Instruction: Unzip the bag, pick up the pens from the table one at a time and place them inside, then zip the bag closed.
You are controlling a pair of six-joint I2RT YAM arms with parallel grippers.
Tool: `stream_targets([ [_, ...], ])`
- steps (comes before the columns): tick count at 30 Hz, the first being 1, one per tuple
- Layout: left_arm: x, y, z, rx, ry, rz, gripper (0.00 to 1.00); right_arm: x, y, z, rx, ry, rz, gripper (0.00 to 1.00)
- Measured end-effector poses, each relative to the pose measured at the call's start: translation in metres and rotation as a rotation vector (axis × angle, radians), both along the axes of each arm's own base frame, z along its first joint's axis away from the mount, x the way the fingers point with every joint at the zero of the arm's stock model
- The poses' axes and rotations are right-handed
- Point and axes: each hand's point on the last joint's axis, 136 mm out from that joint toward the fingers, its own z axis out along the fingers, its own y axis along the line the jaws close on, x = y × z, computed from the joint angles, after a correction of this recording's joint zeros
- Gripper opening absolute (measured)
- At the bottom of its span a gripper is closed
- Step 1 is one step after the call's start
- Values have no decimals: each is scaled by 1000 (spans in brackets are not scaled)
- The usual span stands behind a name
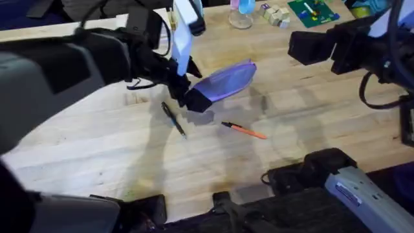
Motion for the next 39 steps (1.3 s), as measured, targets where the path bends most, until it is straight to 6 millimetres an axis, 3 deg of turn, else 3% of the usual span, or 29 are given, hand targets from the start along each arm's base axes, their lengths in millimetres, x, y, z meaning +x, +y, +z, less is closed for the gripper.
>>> stream_targets([
  [4, 2, -5, -9, 1, 1, -9, 993, 0, 0, 0, 0, 0, 0, 997],
  [18, 4, -5, -8, -3, -6, -7, 982, 0, 0, 0, 0, 0, 0, 998],
  [20, 5, -5, -8, -4, -8, -7, 806, 0, 0, 0, 0, 0, 0, 998],
  [25, 8, -5, -8, -1, -27, -7, 86, -1, 0, -1, 3, 4, -1, 998],
  [31, 8, -5, -8, 2, -28, -5, 45, -2, 0, -11, 16, 50, -8, 997],
  [39, 8, -5, -8, 2, -28, -5, 44, 16, 0, -41, 19, 176, -11, 996],
])
